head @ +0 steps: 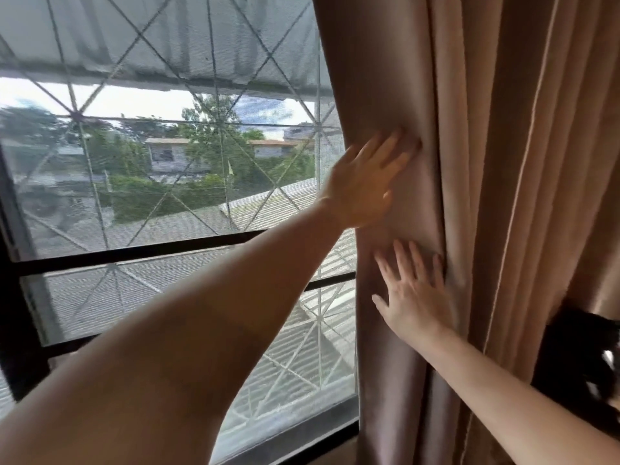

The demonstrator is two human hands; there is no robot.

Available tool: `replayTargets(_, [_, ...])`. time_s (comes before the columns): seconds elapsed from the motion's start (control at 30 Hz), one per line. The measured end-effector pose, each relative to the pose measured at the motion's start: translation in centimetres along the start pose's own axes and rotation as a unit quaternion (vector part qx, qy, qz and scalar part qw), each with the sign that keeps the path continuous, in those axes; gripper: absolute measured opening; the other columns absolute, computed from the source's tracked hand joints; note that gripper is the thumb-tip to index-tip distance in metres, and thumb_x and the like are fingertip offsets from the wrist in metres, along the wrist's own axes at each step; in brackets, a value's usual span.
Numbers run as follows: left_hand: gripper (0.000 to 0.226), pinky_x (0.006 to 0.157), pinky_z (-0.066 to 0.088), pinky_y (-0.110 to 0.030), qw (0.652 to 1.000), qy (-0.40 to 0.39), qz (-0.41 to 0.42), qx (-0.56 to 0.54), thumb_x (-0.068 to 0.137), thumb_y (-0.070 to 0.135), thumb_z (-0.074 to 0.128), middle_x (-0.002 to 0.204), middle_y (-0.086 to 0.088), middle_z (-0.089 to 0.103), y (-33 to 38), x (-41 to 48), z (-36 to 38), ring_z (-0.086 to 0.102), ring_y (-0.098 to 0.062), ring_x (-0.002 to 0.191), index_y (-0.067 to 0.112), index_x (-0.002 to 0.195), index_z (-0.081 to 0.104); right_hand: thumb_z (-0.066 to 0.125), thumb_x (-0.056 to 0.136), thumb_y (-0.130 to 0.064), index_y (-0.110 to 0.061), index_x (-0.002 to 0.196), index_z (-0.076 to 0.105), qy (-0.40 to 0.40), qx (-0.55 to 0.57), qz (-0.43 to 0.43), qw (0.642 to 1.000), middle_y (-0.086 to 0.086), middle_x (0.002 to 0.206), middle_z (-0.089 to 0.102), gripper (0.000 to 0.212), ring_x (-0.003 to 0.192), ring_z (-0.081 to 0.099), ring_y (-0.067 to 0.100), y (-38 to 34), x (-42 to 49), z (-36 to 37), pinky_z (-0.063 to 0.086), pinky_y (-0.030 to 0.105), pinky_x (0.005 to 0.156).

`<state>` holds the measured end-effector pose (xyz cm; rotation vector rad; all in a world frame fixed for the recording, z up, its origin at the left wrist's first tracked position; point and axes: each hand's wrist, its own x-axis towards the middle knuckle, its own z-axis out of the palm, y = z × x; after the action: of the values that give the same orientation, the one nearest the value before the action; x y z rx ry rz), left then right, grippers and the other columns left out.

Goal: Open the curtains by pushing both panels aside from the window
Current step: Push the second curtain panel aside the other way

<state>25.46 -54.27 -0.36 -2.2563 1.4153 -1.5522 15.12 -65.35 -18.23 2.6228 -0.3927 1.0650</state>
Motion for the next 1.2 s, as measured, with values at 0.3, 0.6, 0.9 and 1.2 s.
replayTargets(0.3, [0.070,0.122,0.038,-0.050,0.999,0.015,0.026,-0.015,0.093,0.039,0.053,0.174,-0.014,0.029,0.9,3.6,3.7,0.033,-0.037,0.157,0.019,0.159,0.041,0.081,0.078,-0.046,-0.023,0.152,0.051,0.012,0.000,0.050,0.999,0.017,0.164,0.040,0.084,0.153,0.031,0.041,2.6,1.3,2.7,0.017,0.068,0.123])
replayTargets(0.6, [0.076,0.120,0.040,-0.050,0.998,0.032,0.038,-0.042,0.086,0.038,0.052,0.173,-0.011,0.030,2.5,6.8,6.4,0.036,-0.034,0.155,0.024,0.160,0.041,0.076,0.080,-0.050,-0.024,0.155,0.048,-0.007,-0.020,0.056,0.998,0.016,0.167,0.036,0.083,0.155,0.028,0.039,5.5,2.5,4.9,0.017,0.066,0.123])
replayTargets(0.9, [0.084,0.125,0.036,-0.047,0.996,0.047,0.028,-0.069,0.089,0.036,0.062,0.173,-0.012,0.031,4.8,10.1,8.1,0.035,-0.033,0.157,0.024,0.166,0.032,0.074,0.083,-0.048,-0.020,0.156,0.045,-0.008,-0.028,0.030,0.999,0.018,0.166,0.036,0.084,0.154,0.028,0.040,10.3,4.1,6.6,0.022,0.068,0.120])
replayTargets(1.2, [0.080,0.129,0.029,-0.049,0.997,0.033,0.024,-0.064,0.097,0.042,0.057,0.176,-0.012,0.024,7.6,14.2,10.7,0.027,-0.034,0.161,0.026,0.168,0.024,0.064,0.089,-0.052,-0.023,0.161,0.035,-0.032,-0.042,0.018,0.998,0.015,0.170,0.028,0.083,0.158,0.020,0.037,15.6,5.2,8.6,0.019,0.067,0.122])
